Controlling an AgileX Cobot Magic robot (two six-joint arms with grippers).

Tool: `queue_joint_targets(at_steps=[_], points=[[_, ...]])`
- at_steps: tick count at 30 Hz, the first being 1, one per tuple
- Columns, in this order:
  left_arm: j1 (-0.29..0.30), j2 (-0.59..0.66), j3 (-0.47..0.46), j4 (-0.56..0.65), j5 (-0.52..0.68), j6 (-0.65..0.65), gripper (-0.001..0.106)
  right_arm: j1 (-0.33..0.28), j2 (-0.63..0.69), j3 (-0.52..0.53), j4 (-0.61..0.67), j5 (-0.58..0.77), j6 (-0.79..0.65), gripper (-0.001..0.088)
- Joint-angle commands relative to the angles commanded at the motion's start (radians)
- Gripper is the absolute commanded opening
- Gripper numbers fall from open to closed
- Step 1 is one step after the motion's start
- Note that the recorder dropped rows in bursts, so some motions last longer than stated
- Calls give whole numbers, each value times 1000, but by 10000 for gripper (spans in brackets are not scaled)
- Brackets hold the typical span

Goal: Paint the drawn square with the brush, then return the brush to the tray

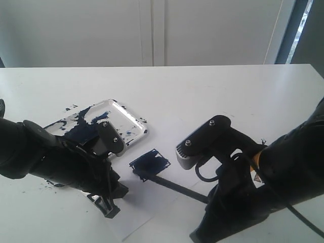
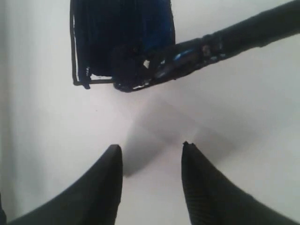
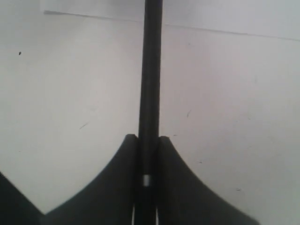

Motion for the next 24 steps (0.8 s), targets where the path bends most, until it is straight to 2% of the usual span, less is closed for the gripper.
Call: queue_joint_targets(at_steps=[2, 13, 19, 24], points=[[0, 0, 0, 0, 0, 0, 471, 0, 0, 0, -47, -7, 25, 0], [0, 0, 0, 0, 0, 0, 471, 0, 0, 0, -49, 23, 36, 0], [0, 0, 0, 0, 0, 0, 471, 0, 0, 0, -156, 58, 122, 0], [0, 0, 0, 0, 0, 0, 471, 0, 0, 0, -146, 63, 122, 0]])
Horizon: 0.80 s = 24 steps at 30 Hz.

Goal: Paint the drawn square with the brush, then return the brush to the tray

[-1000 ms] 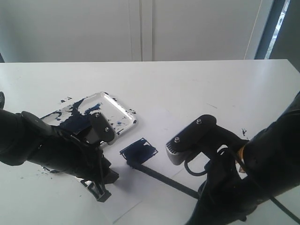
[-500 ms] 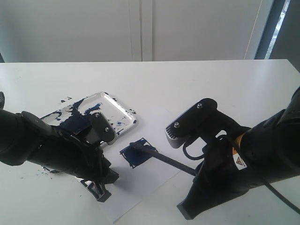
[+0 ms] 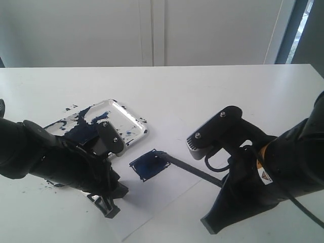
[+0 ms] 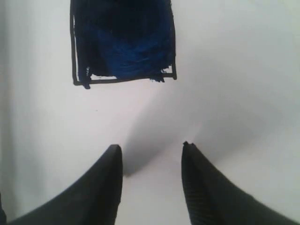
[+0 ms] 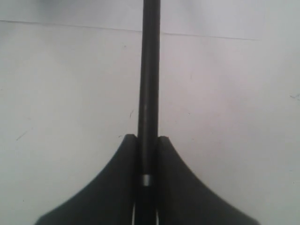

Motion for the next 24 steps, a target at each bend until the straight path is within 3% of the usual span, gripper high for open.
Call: queue_joint_targets(at_steps=[9, 18, 24], points=[[0, 0, 0, 0, -3, 0, 471, 0, 0, 0, 27, 34, -18, 0], [0, 0, 0, 0, -3, 0, 471, 0, -27, -2, 29, -79, -23, 0], [0, 0, 0, 0, -3, 0, 471, 0, -42, -21, 29, -22, -23, 0]])
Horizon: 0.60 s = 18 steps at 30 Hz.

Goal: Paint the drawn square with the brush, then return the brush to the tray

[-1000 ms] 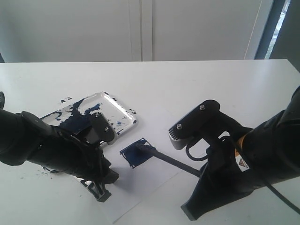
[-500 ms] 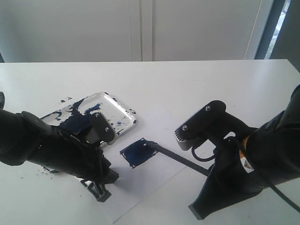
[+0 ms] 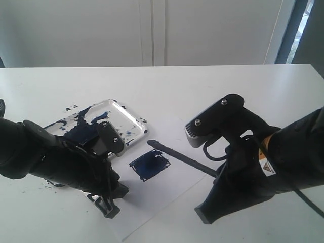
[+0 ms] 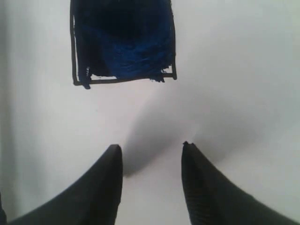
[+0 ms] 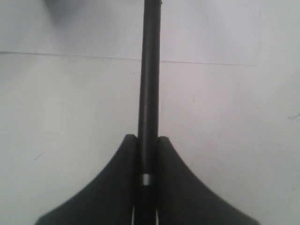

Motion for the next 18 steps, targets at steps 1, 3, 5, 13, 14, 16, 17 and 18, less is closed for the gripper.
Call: queue_joint_targets(at_steps=[1, 3, 5, 13, 14, 16, 17, 18], points=[[0, 0, 0, 0, 0, 0, 471, 0, 0, 0, 0, 7, 0, 0], [0, 0, 0, 0, 0, 0, 471, 0, 2, 0, 9, 24, 0, 0], [0, 0, 0, 0, 0, 0, 471, 0, 7, 0, 23, 44, -11, 0], [0, 0, 0, 0, 0, 0, 471, 0, 41, 0, 41, 64, -28, 0], [0, 0, 0, 0, 0, 0, 471, 0, 46, 0, 52, 64, -34, 0], [0, 0, 0, 0, 0, 0, 471, 0, 53, 0, 74, 64, -60, 0], [0, 0, 0, 0, 0, 0, 471, 0, 56, 0, 74, 62, -60, 0], [0, 0, 0, 0, 0, 0, 471, 0, 60, 0, 74, 58, -60, 0]])
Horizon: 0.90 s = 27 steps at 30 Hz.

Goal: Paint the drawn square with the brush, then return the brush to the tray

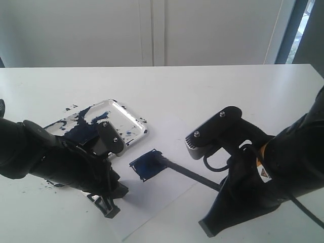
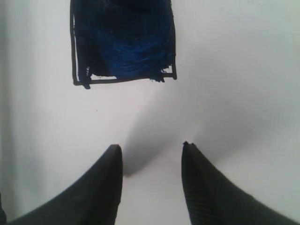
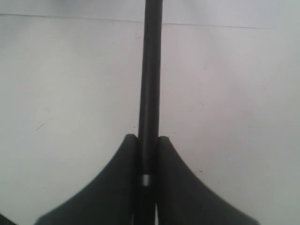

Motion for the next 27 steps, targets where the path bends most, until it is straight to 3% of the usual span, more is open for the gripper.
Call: queue_joint_targets(at_steps=[9, 18, 27], points=[[0, 0, 0, 0, 2, 0, 471, 0, 24, 0, -4, -91, 2, 0], [0, 0, 0, 0, 2, 0, 471, 0, -26, -25, -53, -79, 8, 0], [0, 0, 0, 0, 2, 0, 471, 0, 29, -16, -86, -66, 12, 0]])
